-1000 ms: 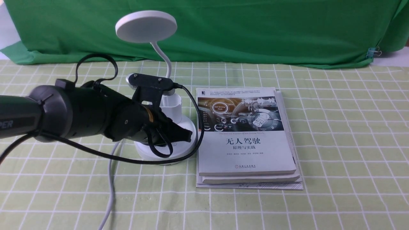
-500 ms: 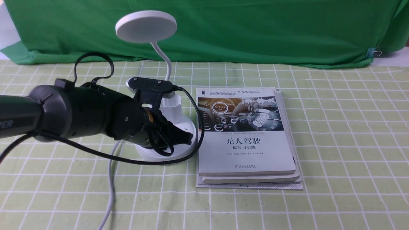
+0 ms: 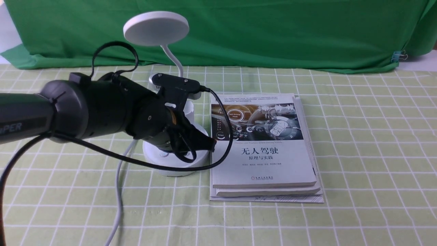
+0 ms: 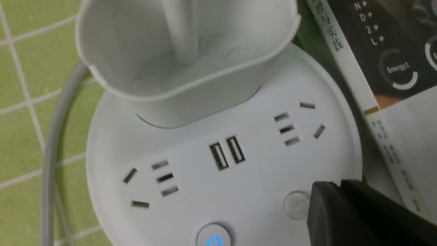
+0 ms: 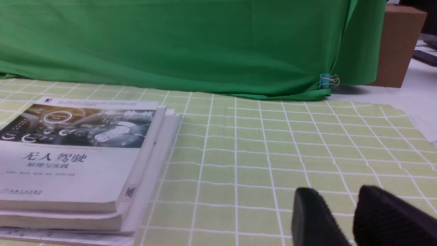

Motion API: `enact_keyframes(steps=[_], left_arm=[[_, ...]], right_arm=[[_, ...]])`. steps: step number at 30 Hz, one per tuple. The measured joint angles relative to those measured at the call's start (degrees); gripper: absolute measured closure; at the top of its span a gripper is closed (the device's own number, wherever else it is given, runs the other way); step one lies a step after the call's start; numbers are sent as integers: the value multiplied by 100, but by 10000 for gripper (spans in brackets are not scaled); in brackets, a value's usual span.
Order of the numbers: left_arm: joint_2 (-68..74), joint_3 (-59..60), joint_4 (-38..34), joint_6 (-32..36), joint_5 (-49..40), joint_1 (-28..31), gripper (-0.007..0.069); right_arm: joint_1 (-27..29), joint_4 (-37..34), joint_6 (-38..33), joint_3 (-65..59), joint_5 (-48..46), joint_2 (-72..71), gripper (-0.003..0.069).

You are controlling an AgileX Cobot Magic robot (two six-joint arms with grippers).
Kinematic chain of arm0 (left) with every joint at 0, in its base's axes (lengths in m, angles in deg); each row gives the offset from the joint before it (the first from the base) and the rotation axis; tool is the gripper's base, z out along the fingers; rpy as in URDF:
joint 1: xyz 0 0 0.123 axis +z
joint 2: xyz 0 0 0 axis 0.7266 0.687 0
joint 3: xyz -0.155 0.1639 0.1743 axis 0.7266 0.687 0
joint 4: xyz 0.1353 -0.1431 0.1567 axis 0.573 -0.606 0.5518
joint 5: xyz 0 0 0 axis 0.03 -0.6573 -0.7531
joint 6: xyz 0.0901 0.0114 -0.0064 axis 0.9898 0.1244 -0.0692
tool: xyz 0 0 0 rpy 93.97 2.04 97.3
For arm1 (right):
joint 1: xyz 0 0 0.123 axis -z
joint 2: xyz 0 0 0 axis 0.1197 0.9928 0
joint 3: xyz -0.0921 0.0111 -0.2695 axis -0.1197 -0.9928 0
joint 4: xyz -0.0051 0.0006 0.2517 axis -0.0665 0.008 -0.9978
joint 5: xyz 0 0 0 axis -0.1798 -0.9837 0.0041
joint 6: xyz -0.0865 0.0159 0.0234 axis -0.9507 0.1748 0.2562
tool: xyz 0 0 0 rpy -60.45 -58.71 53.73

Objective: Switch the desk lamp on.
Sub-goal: Use the left arm to press the button switch on the lamp holder

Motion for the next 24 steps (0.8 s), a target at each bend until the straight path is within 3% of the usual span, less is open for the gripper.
enact_keyframes(steps=[24], left_arm=[[323,-43,101,-27,168,0,606]], right_arm=[[0,0,0,0,0,0,414]])
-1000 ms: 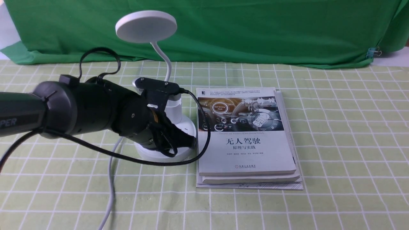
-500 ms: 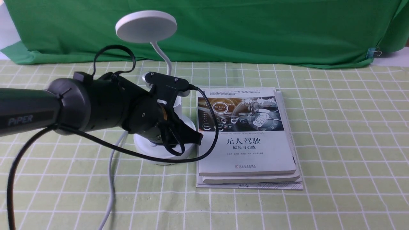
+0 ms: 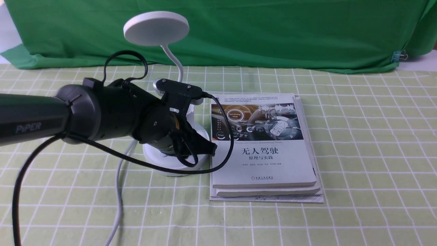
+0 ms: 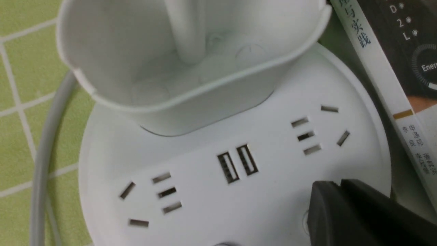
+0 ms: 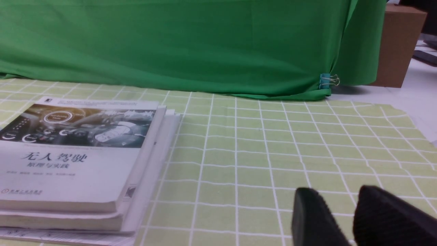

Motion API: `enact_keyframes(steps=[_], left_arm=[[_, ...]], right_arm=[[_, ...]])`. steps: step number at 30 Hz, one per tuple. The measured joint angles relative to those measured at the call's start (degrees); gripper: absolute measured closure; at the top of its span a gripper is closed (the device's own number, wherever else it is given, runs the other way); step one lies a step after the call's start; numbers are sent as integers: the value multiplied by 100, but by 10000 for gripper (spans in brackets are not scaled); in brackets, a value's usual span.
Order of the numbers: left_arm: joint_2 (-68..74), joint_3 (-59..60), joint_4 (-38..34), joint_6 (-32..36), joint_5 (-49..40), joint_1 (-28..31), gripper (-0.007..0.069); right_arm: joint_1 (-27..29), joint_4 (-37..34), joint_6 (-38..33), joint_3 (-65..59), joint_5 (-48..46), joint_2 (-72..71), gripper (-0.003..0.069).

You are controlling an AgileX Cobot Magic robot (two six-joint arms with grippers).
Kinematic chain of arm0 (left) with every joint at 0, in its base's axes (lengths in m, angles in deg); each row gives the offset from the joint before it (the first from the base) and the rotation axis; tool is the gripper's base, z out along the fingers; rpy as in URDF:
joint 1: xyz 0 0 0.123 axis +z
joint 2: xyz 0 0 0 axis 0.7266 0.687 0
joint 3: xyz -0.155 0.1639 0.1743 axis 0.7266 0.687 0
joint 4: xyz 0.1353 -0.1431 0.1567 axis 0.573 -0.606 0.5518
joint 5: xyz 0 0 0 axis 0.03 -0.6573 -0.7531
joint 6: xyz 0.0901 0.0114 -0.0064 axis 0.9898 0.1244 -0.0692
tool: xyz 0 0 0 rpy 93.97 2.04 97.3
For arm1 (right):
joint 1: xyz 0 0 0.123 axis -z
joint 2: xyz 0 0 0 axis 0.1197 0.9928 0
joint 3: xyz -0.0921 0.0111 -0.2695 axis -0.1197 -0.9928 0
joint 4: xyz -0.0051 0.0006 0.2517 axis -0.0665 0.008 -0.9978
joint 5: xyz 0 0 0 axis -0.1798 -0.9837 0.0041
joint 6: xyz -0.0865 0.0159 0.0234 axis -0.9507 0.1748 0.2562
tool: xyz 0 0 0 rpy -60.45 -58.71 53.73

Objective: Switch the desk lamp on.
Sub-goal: Use the left arm to press the button switch on the lamp holder

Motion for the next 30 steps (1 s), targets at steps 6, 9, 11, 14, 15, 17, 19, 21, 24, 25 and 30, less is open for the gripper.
enact_keyframes(steps=[6,9,11,14,15,17,19,21,24,25,30], left_arm=[[0,0,13,0,6,0,606],[0,0,26,0,6,0,606],[0,0,26,-23,-6,0,606],[0,-1,43,-23,-52,0,606],[0,-6,50,-18,-90,0,606],[5,-6,50,-7,-107,0,606],[36,-17,50,-7,-116,0,606],[83,-35,18,7,-108,0,606],[167,-83,-158,188,-17,6,606],[191,-94,-236,221,26,6,606],[167,-112,-290,268,65,0,606]], right_arm=[[0,0,0,0,0,0,414],[0,0,0,0,0,0,414],[0,0,0,0,0,0,414],[0,0,0,0,0,0,414],[0,0,0,0,0,0,414],[0,0,0,0,0,0,414],[0,0,0,0,0,0,414],[0,0,0,0,0,0,414],[0,0,0,0,0,0,414],[0,0,0,0,0,0,414],[0,0,0,0,0,0,414]])
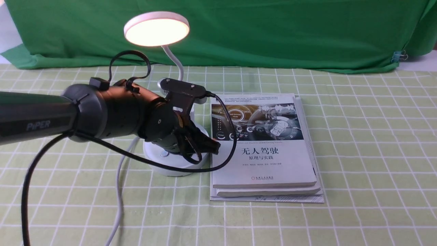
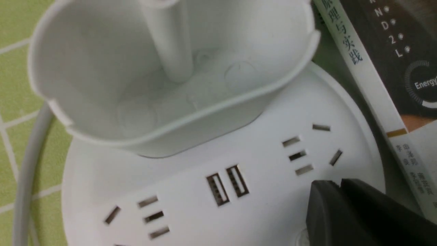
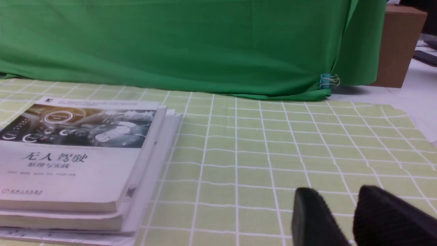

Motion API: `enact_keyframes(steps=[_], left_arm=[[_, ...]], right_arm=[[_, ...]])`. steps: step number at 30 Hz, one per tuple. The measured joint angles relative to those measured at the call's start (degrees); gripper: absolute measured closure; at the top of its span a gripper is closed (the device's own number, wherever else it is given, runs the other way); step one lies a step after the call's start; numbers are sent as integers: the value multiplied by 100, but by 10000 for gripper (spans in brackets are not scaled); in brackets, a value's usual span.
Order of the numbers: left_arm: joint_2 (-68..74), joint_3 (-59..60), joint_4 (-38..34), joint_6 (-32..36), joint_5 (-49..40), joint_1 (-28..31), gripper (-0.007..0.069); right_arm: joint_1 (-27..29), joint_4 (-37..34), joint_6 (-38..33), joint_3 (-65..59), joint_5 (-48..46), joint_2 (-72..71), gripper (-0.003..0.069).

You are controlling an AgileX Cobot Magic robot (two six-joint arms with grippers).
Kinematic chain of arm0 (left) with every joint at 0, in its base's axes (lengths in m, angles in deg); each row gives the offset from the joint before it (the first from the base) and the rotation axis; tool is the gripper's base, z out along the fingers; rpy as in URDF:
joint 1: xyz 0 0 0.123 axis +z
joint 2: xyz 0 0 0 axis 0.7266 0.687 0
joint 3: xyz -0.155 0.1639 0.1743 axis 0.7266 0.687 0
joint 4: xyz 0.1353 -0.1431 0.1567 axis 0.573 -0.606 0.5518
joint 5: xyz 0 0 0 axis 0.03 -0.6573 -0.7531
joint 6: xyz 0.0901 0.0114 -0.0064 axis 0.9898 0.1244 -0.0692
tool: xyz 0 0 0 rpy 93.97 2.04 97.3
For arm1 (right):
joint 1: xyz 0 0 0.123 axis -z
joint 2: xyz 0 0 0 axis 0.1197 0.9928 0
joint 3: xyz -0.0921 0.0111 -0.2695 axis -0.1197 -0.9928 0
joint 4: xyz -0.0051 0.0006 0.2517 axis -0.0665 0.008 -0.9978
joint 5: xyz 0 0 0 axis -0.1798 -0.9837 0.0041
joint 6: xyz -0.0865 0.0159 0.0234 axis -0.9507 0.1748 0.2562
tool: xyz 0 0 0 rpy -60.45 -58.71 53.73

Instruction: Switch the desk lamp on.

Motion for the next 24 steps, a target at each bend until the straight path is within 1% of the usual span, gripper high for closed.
enact_keyframes(steps=[7,16,20,23,24], left_arm=[[-360,103,60,-102,-329,0,606],[-1021,289,175,-143,-319,0,606],[-1197,785,187,-169,-116,0,606],[-1441,1444,187,-365,376,0,606],[-1465,1443,187,-365,415,0,606]], right_arm=[[0,0,0,0,0,0,414],[0,0,0,0,0,0,414],[0,0,0,0,0,0,414],[0,0,0,0,0,0,414],[0,0,0,0,0,0,414]])
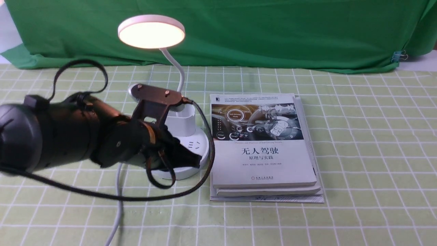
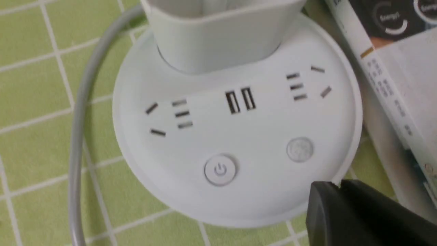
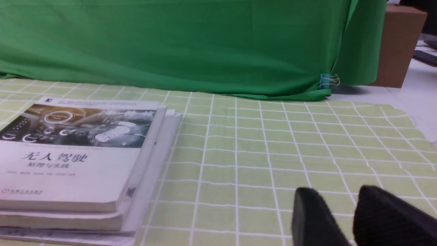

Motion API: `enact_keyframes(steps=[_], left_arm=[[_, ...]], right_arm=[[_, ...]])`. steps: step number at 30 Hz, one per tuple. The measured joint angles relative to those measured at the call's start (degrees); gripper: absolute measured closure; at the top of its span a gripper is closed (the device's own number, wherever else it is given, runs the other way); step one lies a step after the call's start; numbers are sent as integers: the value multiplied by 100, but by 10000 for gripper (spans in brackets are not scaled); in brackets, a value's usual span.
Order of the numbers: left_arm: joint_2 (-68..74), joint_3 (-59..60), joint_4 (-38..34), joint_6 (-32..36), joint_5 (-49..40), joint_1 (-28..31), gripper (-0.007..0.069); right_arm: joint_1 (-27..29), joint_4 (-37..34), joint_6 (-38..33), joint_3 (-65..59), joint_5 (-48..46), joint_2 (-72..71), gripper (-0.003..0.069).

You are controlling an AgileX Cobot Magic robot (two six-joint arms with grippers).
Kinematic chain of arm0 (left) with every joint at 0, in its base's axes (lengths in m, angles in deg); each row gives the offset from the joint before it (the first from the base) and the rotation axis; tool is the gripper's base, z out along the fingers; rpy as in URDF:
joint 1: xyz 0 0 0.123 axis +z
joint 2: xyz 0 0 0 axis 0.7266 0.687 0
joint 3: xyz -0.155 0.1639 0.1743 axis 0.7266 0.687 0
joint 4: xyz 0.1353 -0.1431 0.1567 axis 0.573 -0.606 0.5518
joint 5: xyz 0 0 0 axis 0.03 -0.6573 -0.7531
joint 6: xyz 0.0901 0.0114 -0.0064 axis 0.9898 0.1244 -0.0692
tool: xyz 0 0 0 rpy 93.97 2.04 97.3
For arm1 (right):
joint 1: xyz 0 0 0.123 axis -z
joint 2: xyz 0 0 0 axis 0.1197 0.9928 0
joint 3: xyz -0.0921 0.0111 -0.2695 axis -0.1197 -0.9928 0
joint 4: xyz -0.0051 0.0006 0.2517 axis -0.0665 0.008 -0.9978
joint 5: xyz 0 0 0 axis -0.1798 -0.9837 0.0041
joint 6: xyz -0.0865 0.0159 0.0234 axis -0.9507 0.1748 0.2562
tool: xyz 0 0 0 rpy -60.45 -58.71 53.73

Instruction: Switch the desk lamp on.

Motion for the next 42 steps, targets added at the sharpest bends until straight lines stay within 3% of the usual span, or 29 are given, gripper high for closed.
enact_keyframes(steps=[7,13,24,42], left_arm=[[-1684,1603,35,-87,660,0,606],[-3785,2270,68,-100,160,0,606],[-7178,2483,68,-103,-453,0,606],[-7747,2561,68,-46,-585,0,606]], right_arm=[[0,0,0,0,0,0,414],[0,0,0,0,0,0,414],[0,0,0,0,0,0,414],[0,0,0,0,0,0,414]])
